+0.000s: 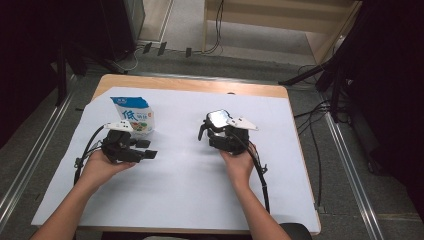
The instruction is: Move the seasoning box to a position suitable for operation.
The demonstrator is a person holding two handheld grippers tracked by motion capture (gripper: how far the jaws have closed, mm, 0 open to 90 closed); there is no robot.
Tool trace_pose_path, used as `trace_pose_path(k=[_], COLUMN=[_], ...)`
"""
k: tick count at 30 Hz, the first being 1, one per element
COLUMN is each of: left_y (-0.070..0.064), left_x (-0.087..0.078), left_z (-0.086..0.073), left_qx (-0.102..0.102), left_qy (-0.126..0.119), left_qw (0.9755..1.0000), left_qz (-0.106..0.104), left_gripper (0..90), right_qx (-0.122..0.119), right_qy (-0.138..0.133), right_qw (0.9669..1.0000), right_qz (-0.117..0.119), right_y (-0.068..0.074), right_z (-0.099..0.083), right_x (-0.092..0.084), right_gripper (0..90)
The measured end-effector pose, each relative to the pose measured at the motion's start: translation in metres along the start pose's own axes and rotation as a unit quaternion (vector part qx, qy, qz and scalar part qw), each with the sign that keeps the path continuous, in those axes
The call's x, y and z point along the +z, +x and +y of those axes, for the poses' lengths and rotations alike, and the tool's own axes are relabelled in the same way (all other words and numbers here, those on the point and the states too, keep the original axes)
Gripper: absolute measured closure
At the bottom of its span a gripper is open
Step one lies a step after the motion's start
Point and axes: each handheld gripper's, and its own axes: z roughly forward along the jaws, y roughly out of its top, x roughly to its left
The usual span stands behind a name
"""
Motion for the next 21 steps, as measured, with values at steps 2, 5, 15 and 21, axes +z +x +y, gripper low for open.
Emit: trace_pose_path(k=[2,5,15,21], left_y=[0.001,0.000,-0.001,-0.001], left_x=[-0.001,-0.003,-0.006,-0.005], left_z=[-0.002,-0.005,-0.011,-0.011], left_qx=[-0.003,-0.008,-0.011,-0.009], left_qy=[-0.001,-0.004,-0.001,-0.004], left_qw=[1.0000,1.0000,0.9999,0.9999], left_qz=[0.002,0.003,0.011,0.013], left_gripper=[43.8,43.8,43.8,44.0], right_qx=[-0.004,-0.010,-0.023,-0.034], right_qy=[0.002,0.002,0.017,0.029], right_qw=[1.0000,0.9998,0.9984,0.9971], right_qz=[0.008,0.017,0.050,0.061], right_y=[0.005,0.012,0.034,0.046], right_z=[0.002,0.004,0.004,-0.002], right_x=[0.004,0.009,0.026,0.035], right_gripper=[16.2,16.2,16.2,16.2])
